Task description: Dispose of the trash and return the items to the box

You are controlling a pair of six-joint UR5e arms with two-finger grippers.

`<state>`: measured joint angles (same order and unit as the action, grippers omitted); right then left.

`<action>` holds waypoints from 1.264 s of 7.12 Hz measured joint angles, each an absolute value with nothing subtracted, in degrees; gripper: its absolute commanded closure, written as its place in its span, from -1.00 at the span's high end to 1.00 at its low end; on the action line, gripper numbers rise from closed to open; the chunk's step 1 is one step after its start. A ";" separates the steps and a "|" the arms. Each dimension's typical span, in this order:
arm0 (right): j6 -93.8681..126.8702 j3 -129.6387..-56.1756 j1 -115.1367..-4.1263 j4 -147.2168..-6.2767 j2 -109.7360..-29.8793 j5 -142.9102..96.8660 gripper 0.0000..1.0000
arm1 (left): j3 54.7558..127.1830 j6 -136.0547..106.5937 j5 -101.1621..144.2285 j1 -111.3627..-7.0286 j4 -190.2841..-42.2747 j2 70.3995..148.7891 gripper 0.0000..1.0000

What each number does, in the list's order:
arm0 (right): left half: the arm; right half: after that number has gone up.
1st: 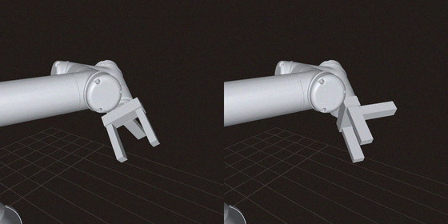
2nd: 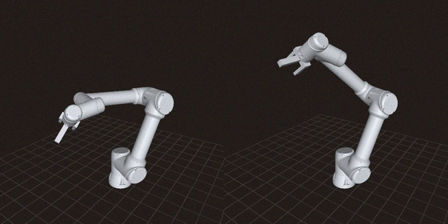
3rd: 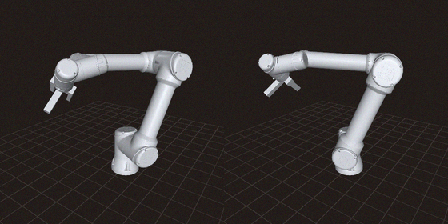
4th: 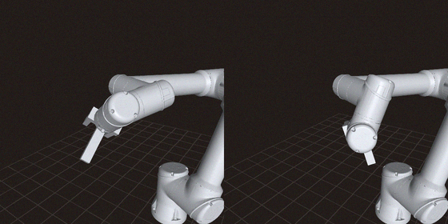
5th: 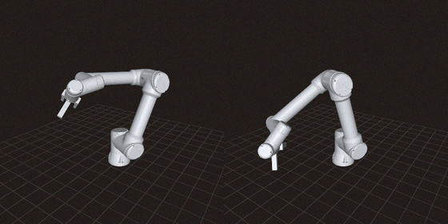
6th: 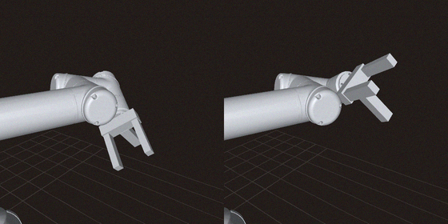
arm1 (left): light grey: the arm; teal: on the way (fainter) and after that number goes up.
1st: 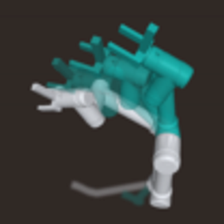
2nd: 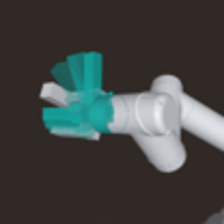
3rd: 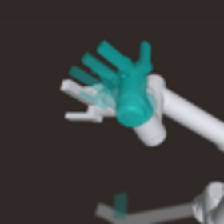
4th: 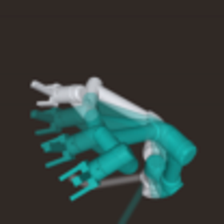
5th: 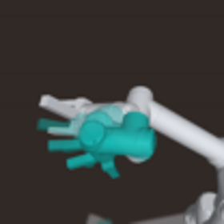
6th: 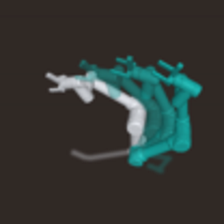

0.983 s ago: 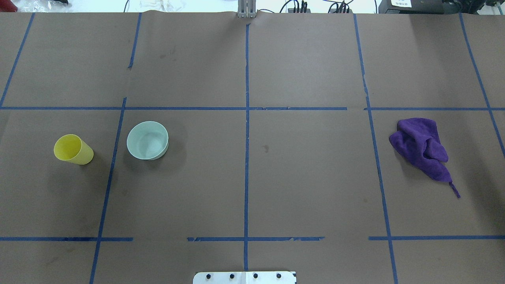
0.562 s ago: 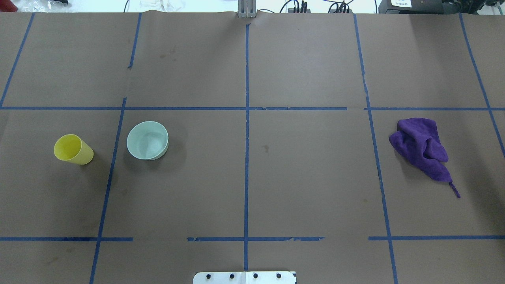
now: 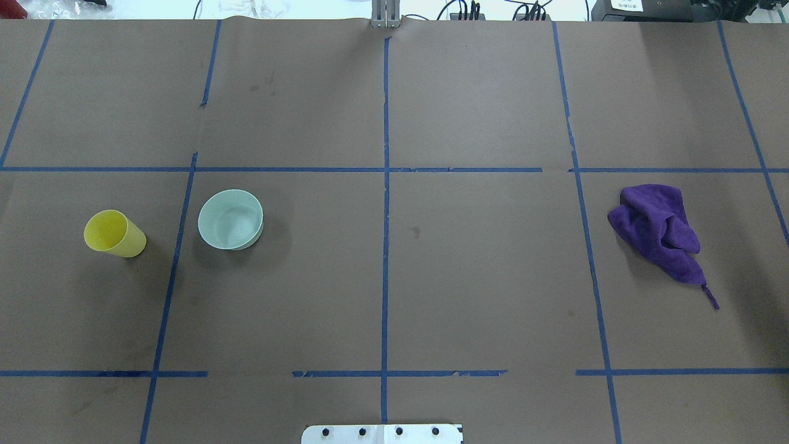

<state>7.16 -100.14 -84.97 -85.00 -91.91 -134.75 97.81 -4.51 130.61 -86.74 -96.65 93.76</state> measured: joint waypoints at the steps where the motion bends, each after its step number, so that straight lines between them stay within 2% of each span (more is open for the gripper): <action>1: 7.19 -100.60 -84.81 -84.77 -92.15 -134.78 1.00 | 97.66 -5.03 129.91 -85.82 -99.49 93.61 1.00; 3: 7.74 -100.51 -84.18 -81.06 -92.50 -134.89 1.00 | 97.84 -7.77 131.76 -80.27 -106.41 91.51 1.00; 6: 10.24 -100.19 -82.90 -79.02 -92.48 -135.07 1.00 | 102.46 -33.42 131.83 -65.53 -114.47 89.49 1.00; 9: 10.62 -99.71 -82.50 -78.93 -92.39 -135.23 1.00 | 102.51 -45.48 130.38 -58.13 -121.49 87.63 1.00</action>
